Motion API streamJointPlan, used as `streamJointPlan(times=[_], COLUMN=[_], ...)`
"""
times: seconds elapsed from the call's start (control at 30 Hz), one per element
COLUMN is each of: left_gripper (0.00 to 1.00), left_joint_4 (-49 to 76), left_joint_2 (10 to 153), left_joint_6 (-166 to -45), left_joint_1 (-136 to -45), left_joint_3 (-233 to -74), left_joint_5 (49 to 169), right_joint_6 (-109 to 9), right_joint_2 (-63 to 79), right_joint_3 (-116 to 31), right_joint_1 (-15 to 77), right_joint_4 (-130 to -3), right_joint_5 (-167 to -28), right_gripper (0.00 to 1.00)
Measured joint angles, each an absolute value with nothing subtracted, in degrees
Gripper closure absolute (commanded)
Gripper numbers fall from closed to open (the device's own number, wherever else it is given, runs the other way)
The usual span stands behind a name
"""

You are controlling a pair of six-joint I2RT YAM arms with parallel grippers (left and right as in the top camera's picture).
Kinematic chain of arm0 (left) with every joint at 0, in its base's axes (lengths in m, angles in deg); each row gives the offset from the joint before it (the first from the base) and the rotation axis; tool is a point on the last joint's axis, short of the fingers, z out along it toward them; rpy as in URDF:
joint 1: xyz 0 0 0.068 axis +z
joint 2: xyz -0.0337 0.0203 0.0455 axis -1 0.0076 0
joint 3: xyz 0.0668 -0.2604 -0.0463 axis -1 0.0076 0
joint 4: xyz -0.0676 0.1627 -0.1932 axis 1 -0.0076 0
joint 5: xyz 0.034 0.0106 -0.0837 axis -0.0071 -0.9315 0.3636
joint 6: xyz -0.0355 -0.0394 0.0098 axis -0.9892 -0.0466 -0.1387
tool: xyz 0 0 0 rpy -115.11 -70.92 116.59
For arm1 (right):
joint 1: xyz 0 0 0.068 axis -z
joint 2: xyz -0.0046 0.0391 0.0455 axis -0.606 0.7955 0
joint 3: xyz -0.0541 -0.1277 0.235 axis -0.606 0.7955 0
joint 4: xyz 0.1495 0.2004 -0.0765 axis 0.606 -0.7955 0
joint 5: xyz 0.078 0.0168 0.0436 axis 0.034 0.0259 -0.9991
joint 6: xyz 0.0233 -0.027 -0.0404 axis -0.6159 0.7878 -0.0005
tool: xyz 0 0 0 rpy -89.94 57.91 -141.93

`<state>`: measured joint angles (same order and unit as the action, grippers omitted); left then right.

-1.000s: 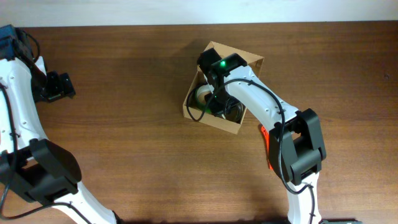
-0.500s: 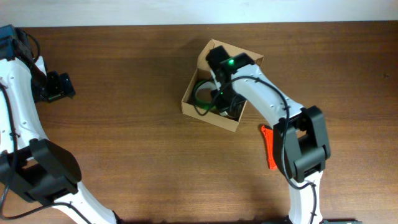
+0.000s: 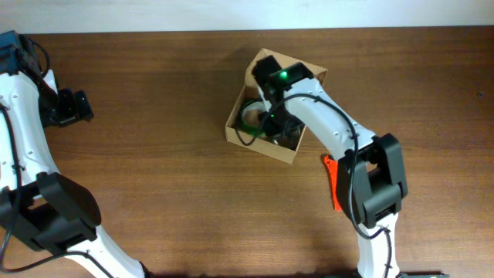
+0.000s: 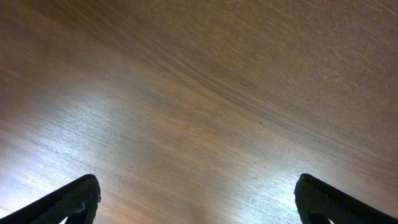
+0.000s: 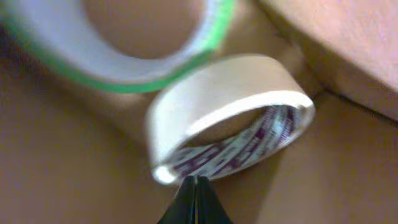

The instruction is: Pack container

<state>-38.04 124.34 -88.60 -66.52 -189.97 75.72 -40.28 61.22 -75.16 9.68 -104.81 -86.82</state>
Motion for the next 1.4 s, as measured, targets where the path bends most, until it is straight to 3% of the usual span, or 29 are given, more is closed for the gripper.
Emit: streamJointPlan(times=[0.23,0.87,1.4], left_gripper=[0.00,0.00,0.00], left_joint_4=[-38.0,-38.0,-38.0], left_joint_2=[124.3,124.3,124.3], left_joint_6=[-88.6,-88.6,-88.6], left_joint_1=[-66.5,-66.5,-66.5], left_joint_3=[-190.0,-190.0,-190.0], left_joint_5=[75.7,75.7,75.7], right_joint_6=[-40.0,-39.9,-39.8], right_joint_2=[60.8,65.0,67.4], right_joint_3=[-82.2,-82.6,-82.6], right_joint_1=[7.2,7.5,13.6], right_joint_4=[-106.3,-101.4,-104.8], right_joint_5=[-87.2,-87.2,-86.6], right_gripper=[0.96,0.96,0.96])
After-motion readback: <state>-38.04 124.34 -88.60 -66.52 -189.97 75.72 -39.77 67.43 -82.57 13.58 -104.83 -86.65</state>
